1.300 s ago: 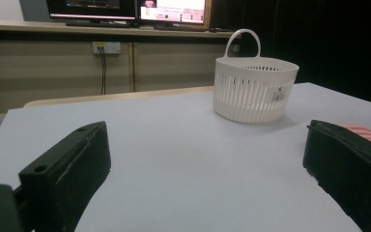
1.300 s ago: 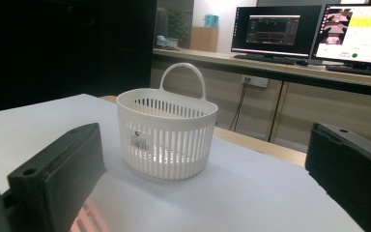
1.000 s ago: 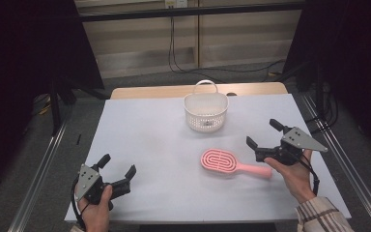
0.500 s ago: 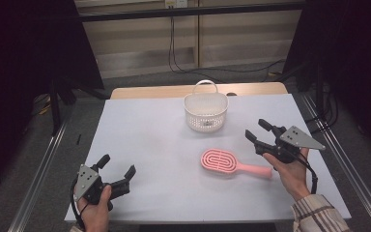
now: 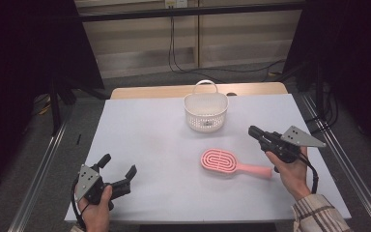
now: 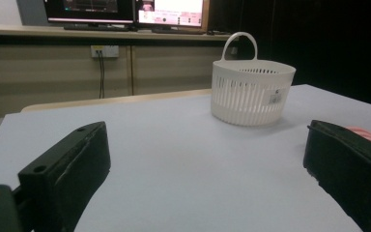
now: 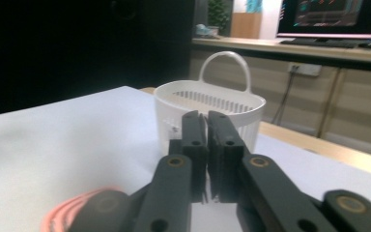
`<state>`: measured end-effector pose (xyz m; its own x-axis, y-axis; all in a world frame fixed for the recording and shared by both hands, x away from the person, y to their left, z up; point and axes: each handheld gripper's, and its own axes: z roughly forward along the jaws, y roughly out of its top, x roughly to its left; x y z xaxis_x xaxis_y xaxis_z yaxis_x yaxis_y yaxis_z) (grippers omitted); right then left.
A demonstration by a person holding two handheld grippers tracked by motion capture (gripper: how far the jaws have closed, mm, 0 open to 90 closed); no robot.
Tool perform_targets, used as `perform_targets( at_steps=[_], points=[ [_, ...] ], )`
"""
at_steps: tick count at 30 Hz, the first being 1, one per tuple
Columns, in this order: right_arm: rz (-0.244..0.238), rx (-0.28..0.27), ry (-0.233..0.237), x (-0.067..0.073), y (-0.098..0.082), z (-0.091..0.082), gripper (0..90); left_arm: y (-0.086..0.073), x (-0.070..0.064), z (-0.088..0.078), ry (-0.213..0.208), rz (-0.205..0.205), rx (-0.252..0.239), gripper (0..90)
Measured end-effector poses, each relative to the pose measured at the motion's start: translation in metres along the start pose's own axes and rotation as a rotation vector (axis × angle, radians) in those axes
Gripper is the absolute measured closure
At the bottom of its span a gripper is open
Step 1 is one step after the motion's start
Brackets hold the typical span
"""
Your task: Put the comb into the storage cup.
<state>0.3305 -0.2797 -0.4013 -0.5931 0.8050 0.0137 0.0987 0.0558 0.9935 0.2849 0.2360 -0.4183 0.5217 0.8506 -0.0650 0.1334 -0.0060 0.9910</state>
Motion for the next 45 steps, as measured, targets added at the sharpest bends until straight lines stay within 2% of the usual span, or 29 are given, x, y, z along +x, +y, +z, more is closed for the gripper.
perform_targets(
  at_steps=[1, 4, 6, 8, 9, 12, 13, 17, 19, 20, 23, 27, 28, 32, 33, 35, 36, 43, 45],
  points=[
    [0.006, 0.001, 0.005, 0.0, 0.0, 0.0, 88.5, 0.0, 0.0, 0.0, -0.003, 0.011, 0.012, 2.8],
    [-0.005, 0.013, 0.01, 0.001, 0.002, 0.001, 90.0, -0.001, 0.001, 0.002, -0.002, -0.007, 0.014, 2.8],
    [-0.035, 0.024, -0.007, 0.001, 0.002, 0.0, 90.0, -0.001, 0.002, 0.002, 0.013, 0.007, 0.013, 2.8],
    [-0.033, 0.035, -0.01, -0.001, 0.003, 0.0, 90.0, -0.001, 0.003, 0.002, 0.01, -0.001, 0.014, 2.8],
    [-0.049, 0.045, -0.019, -0.001, 0.003, -0.001, 90.0, -0.001, 0.003, 0.001, 0.008, 0.004, 0.015, 2.8],
    [-0.035, 0.071, -0.008, -0.001, 0.001, 0.0, 90.0, -0.001, 0.003, 0.001, 0.008, 0.007, 0.015, 2.8],
    [-0.011, 0.075, -0.006, -0.001, 0.0, 0.001, 90.0, -0.001, 0.003, 0.002, 0.006, 0.004, 0.015, 2.8],
    [0.001, 0.087, 0.002, -0.002, 0.0, 0.001, 90.0, -0.001, 0.003, 0.002, 0.006, 0.002, 0.022, 2.8],
    [0.011, 0.108, 0.001, -0.004, 0.0, 0.0, 90.0, -0.001, 0.003, 0.002, 0.007, 0.0, 0.021, 2.8],
    [0.023, 0.15, 0.001, -0.007, 0.001, -0.001, 90.0, -0.001, 0.003, 0.002, 0.01, 0.005, 0.019, 2.8],
    [0.035, 0.165, -0.007, -0.01, 0.001, -0.002, 90.0, -0.001, 0.002, 0.002, 0.006, 0.003, 0.02, 2.8],
    [0.028, 0.245, -0.003, -0.013, 0.004, -0.004, 90.0, -0.001, 0.002, 0.002, 0.005, 0.006, 0.017, 2.8],
    [0.013, 0.265, -0.008, -0.012, 0.004, -0.004, 90.0, -0.001, 0.002, 0.001, 0.006, 0.009, 0.017, 2.8],
    [0.004, 0.308, 0.0, -0.013, 0.006, -0.004, 90.0, 0.0, 0.003, 0.002, 0.004, 0.007, 0.02, 2.8],
    [0.02, 0.33, 0.01, -0.013, 0.006, -0.006, 90.0, 0.0, 0.003, 0.001, 0.006, 0.008, 0.018, 2.8],
    [0.021, 0.341, 0.013, -0.014, 0.007, -0.007, 90.0, -0.001, 0.003, 0.001, 0.006, 0.01, 0.021, 2.8],
    [0.023, 0.375, 0.018, -0.015, 0.005, -0.008, 90.0, -0.001, 0.003, 0.001, 0.004, 0.01, 0.02, 2.8],
    [0.031, 0.445, 0.023, -0.02, -0.006, -0.011, 90.0, 0.0, 0.003, 0.002, -0.008, 0.007, 0.022, 2.8],
    [0.039, 0.459, 0.023, -0.021, -0.007, -0.011, 90.0, -0.001, 0.003, 0.002, 0.0, 0.004, 0.023, 2.8]
  ],
)
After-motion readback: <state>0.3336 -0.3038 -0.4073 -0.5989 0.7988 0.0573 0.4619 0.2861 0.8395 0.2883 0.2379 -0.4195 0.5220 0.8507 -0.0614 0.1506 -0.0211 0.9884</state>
